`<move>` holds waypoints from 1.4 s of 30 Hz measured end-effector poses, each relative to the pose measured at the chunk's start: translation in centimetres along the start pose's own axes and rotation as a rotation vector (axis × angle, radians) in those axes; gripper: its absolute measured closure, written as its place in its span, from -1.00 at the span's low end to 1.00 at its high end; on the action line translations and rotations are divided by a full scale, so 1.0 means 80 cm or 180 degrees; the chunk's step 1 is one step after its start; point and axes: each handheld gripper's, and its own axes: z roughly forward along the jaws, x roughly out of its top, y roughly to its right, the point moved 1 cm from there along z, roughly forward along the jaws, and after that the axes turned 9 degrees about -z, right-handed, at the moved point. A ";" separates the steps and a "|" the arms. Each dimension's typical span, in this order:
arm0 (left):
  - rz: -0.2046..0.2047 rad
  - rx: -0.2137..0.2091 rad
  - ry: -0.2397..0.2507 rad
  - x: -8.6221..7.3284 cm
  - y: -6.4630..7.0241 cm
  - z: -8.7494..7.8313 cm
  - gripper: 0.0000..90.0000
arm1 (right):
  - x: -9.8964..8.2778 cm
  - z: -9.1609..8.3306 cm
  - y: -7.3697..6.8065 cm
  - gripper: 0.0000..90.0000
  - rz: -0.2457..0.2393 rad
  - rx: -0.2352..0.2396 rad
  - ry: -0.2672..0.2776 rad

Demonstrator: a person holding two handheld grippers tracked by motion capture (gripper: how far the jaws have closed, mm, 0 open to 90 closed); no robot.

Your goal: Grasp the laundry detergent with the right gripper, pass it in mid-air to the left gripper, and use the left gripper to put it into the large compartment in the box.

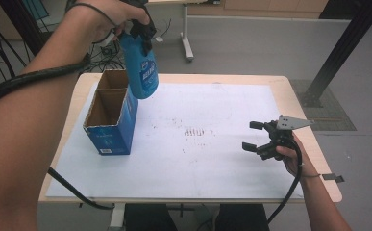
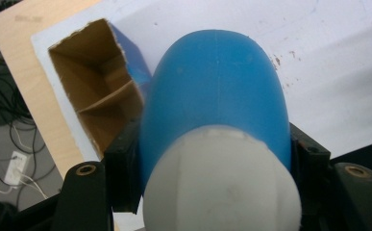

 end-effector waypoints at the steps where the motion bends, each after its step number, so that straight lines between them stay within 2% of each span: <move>1: -0.0014 0.0017 0.0003 0.000 -0.004 -0.001 -0.17 | 0.000 0.000 0.000 -0.93 -0.0006 -0.0001 -0.0001; 8: -0.0269 0.0199 0.0023 -0.001 -0.034 -0.002 -0.17 | 0.000 -0.002 0.001 -0.93 -0.0003 -0.0020 0.0007; 12: -0.0461 0.0235 0.0037 -0.003 -0.057 -0.002 -0.17 | -0.001 -0.002 0.001 -0.93 0.0003 -0.0021 0.0007; 18: -0.0584 0.0294 0.0041 -0.006 -0.075 0.000 -0.17 | 0.000 0.000 0.002 -0.93 -0.0002 -0.0025 0.0001; 22: -0.0673 0.0281 0.0065 -0.008 -0.086 0.000 -0.17 | 0.001 0.001 0.002 -0.93 -0.0008 -0.0018 -0.0001; 29: -0.0764 0.0287 0.0010 -0.010 -0.098 0.009 -0.17 | 0.001 0.001 0.001 -0.93 -0.0010 -0.0020 0.0000; 42: -0.0868 0.0270 -0.0187 -0.017 -0.118 0.050 -0.17 | -0.001 -0.001 0.000 -0.92 0.0004 -0.0022 -0.0004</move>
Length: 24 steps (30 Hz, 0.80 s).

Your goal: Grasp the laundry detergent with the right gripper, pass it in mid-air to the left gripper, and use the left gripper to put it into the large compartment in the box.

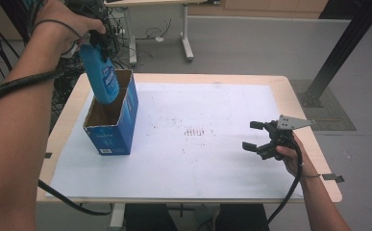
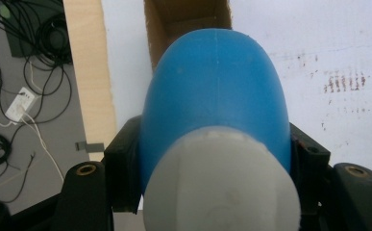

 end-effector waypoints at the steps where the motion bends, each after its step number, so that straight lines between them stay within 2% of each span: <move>1: -0.0006 -0.0002 -0.0006 0.000 -0.001 0.002 -0.17 | 0.000 0.000 0.000 -0.92 0.0001 0.0005 -0.0003; 10: -0.0006 -0.0001 -0.0144 -0.001 -0.004 0.031 -0.17 | -0.002 0.001 -0.001 -0.92 0.0010 0.0015 -0.0004; 24: -0.0042 -0.0023 -0.0260 -0.005 -0.006 0.073 -0.17 | -0.004 0.002 -0.002 -0.92 0.0020 0.0023 0.0001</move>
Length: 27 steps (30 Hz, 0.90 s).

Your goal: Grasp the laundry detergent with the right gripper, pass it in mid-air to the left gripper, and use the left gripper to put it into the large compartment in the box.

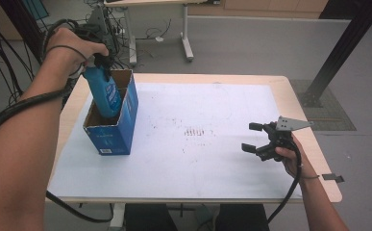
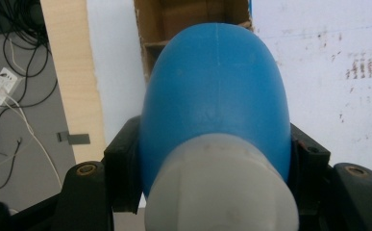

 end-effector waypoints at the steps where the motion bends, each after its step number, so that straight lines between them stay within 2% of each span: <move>1: -0.0013 -0.0007 0.0001 0.000 -0.001 0.002 -0.17 | 0.000 0.000 0.000 -0.92 0.0001 0.0000 0.0000; 7: -0.0035 -0.0093 -0.0053 -0.002 -0.006 0.021 -0.17 | -0.002 0.001 -0.001 -0.92 0.0011 0.0002 0.0003; 19: 0.0013 -0.0083 -0.0145 -0.006 0.000 0.057 -0.17 | -0.005 0.001 -0.004 -0.92 0.0026 0.0008 0.0005; 27: -0.0007 -0.0081 -0.0206 -0.009 0.000 0.082 -0.17 | -0.008 0.001 -0.005 -0.91 0.0037 0.0013 -0.0008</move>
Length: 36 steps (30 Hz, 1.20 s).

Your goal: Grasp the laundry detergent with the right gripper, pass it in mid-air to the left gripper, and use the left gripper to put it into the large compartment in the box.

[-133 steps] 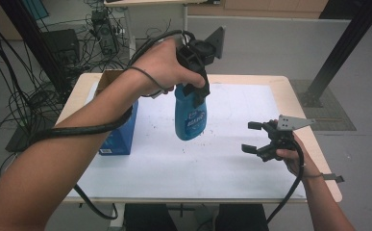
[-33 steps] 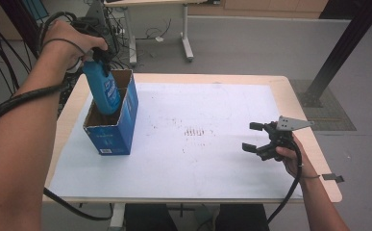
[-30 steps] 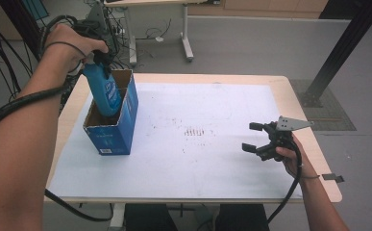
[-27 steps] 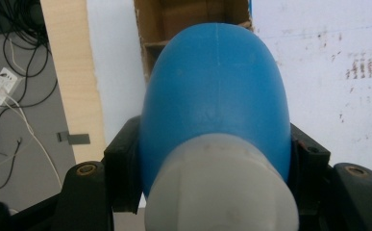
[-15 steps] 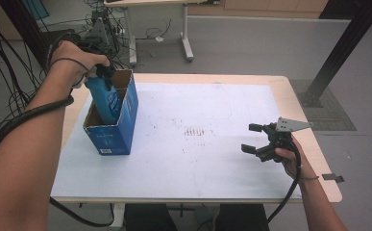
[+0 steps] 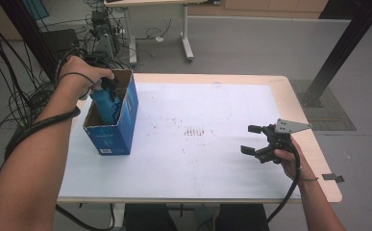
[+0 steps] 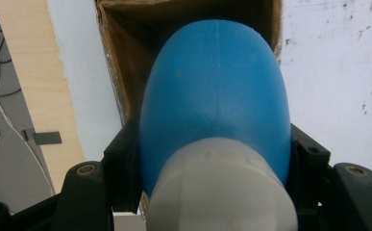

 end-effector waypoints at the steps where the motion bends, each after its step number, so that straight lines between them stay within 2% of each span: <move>1: 0.0003 0.0000 -0.0016 0.000 0.000 0.002 -0.17 | 0.000 0.000 0.000 -0.91 -0.0002 0.0000 0.0003; 17: 0.0006 0.0014 -0.0160 -0.005 -0.002 0.046 -0.17 | -0.003 -0.002 -0.001 -0.91 0.0021 -0.0025 -0.0008; 30: 0.0016 0.0014 -0.0233 -0.009 -0.002 0.064 -0.17 | -0.003 -0.001 -0.003 -0.91 0.0024 -0.0029 -0.0017; 36: 0.0025 0.0017 -0.0234 -0.009 -0.002 0.064 -0.17 | -0.003 0.000 -0.004 -0.91 0.0027 -0.0027 -0.0019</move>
